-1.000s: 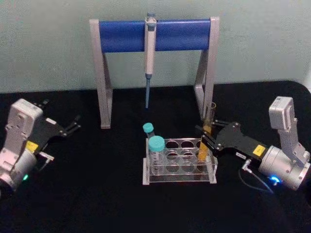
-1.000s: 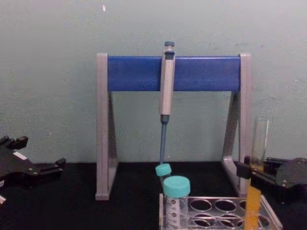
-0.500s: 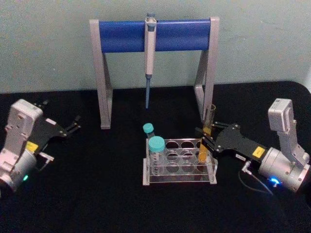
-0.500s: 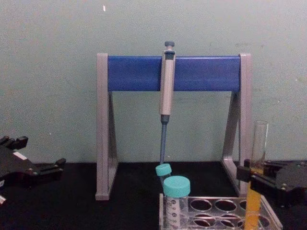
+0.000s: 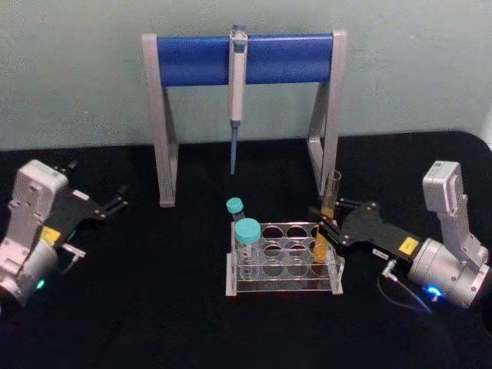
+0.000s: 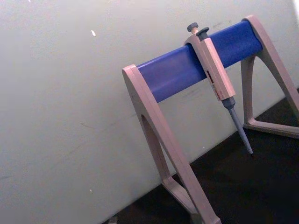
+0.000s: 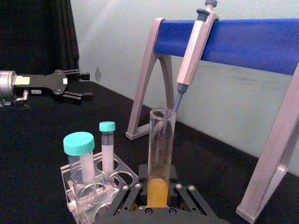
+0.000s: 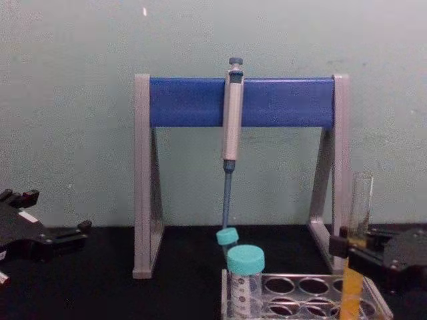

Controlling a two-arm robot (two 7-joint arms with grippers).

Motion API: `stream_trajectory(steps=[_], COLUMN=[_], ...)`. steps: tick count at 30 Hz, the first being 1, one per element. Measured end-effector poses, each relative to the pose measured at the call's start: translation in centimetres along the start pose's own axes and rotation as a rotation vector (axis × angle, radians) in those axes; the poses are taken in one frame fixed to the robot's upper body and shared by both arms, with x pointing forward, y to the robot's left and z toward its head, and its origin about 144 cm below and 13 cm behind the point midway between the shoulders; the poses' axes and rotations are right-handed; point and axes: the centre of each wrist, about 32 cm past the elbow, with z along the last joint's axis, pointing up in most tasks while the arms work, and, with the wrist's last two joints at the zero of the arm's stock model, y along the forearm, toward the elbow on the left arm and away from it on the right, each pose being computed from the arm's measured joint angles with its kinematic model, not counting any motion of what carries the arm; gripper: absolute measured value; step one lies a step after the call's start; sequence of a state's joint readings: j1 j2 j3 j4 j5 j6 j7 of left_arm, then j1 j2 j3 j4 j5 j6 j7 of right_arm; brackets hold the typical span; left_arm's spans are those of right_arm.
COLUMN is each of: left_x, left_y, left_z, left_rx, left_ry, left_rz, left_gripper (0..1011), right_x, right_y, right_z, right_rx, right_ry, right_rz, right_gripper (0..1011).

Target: Pick up the test tube from the test tube rack, shake it, then place it back into the test tube rack.

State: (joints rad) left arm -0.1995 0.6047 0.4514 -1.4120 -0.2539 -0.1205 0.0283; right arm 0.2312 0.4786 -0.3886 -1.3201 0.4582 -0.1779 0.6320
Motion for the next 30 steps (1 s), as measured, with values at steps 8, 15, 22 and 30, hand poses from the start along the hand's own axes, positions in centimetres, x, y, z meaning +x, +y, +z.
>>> stream_trajectory(steps=[8, 15, 22, 30], left_x=[0.00, 0.00, 0.00, 0.00], left_y=[0.00, 0.00, 0.00, 0.00], left_z=[0.00, 0.00, 0.00, 0.00], left_rx=[0.000, 0.000, 0.000, 0.000], left_ry=[0.000, 0.000, 0.000, 0.000], left_rz=[0.000, 0.000, 0.000, 0.000], left_gripper=[1001, 1001, 1001, 1001], right_x=[-0.02, 0.00, 0.01, 0.00], right_y=[0.02, 0.00, -0.01, 0.00], right_z=[-0.02, -0.02, -0.02, 0.01], right_rx=[-0.008, -0.007, -0.006, -0.004], right_ry=[0.016, 0.015, 0.013, 0.011], right_rz=[-0.005, -0.006, -0.006, -0.005], right_gripper=[232, 232, 349, 613])
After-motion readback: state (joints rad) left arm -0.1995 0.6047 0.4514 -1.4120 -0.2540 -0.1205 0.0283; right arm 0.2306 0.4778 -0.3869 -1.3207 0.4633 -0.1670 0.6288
